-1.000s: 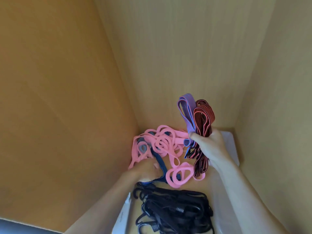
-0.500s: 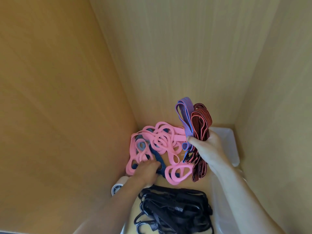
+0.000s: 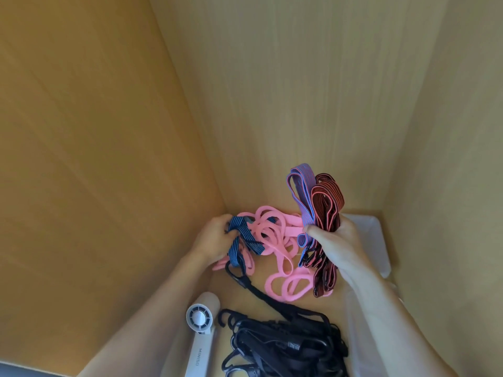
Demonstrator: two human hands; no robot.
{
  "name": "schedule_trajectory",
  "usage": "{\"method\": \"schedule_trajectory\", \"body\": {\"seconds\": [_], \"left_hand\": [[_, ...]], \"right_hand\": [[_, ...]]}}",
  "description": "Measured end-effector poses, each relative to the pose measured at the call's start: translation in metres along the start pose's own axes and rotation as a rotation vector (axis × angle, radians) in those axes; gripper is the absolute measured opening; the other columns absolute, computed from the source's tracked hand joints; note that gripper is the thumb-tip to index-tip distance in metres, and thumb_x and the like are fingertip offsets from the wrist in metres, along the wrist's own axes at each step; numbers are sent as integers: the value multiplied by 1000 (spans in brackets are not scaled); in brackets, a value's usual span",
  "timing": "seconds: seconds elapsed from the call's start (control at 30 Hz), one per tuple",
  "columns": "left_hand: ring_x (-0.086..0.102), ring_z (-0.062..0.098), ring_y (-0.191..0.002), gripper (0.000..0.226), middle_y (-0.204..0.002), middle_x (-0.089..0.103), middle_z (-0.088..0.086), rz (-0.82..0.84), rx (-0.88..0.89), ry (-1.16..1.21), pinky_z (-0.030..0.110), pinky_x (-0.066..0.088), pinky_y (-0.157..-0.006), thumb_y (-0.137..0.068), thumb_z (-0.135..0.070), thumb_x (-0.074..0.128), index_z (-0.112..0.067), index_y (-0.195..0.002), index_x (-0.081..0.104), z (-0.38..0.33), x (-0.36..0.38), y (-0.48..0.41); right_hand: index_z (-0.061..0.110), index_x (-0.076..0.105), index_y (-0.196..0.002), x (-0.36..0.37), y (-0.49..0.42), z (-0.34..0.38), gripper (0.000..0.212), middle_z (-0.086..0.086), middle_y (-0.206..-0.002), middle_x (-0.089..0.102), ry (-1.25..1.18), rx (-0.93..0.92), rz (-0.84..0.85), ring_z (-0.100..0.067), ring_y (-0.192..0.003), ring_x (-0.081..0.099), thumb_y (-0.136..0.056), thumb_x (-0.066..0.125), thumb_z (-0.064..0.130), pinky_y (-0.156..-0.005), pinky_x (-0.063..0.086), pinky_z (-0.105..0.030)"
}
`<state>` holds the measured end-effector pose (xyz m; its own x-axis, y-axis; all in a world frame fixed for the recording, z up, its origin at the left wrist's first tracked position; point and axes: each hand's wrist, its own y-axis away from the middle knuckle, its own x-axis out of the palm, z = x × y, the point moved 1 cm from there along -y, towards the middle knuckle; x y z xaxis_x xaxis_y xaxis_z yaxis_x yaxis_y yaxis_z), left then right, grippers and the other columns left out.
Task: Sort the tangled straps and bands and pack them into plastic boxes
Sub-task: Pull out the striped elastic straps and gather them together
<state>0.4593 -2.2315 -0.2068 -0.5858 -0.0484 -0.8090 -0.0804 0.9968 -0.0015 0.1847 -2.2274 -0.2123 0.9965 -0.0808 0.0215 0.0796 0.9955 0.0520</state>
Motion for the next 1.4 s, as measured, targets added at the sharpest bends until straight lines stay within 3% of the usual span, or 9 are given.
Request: {"method": "schedule_trajectory", "body": {"seconds": [0.2,0.33,0.43,0.53,0.73,0.83,0.93,1.17,1.4], "left_hand": [[69,18,-85,21,-95,74,-3,-64,60,54,43,57,-82,-94,-10,59,-17,-109,71,-31,-21,-11],[70,20,-82,13,-90,73,0,-104,73,99,47,59,-78,-96,-12,60,-20,-98,70,-45,-32,-16],[73,23,-74,9,-87,72,11,-137,23,194,46,62,-66,-98,-15,60,-14,-92,67,-51,-37,-18],[74,14,-64,14,-89,72,20,-117,-94,439,32,60,-51,-101,-12,55,-6,-93,65,-54,-35,-15],[75,27,-77,26,-94,75,23,77,-318,729,35,63,-61,-106,-9,42,4,-107,65,-51,-28,-2],[76,28,-80,30,-91,76,18,128,-313,807,36,62,-65,-106,-8,37,5,-108,63,-51,-30,5],[72,34,-92,32,-100,74,21,69,-271,784,41,62,-76,-107,-10,34,3,-108,64,-59,-40,0],[56,22,-55,40,-57,52,4,-35,-115,902,33,49,-61,-107,-17,32,-10,-71,50,-93,-75,-15],[46,23,-46,51,-49,39,3,-70,0,741,36,42,-63,-103,-35,48,-15,-56,46,-123,-99,-19]], "right_hand": [[14,66,-69,-1,3,3,18,9,-56,61,-7,-12,22,-6,-49,51,-77,77,2,-47,43,-16],[15,66,-66,-2,3,3,20,10,-53,60,2,-18,16,-5,-45,50,-76,79,2,-44,41,-14],[19,69,-68,-4,2,2,20,8,-57,63,-10,-15,19,-6,-49,53,-75,79,2,-47,45,-16],[16,67,-68,-3,1,-2,19,9,-56,61,1,-4,30,-6,-48,51,-74,79,2,-47,44,-17],[12,68,-75,0,1,-10,13,10,-59,61,38,21,59,-6,-52,52,-75,79,5,-52,46,-18],[15,68,-73,0,1,-10,13,9,-60,63,38,31,67,-7,-53,54,-73,79,7,-56,48,-24],[16,70,-77,2,3,-10,15,6,-63,66,13,33,73,-9,-55,57,-65,79,17,-54,50,-23],[17,73,-84,2,8,-9,23,1,-74,74,-8,28,96,-10,-62,64,-62,79,21,-59,52,-22],[23,74,-82,-2,9,1,23,1,-72,72,-103,50,118,-13,-65,64,-59,76,24,-62,52,-28]]}}
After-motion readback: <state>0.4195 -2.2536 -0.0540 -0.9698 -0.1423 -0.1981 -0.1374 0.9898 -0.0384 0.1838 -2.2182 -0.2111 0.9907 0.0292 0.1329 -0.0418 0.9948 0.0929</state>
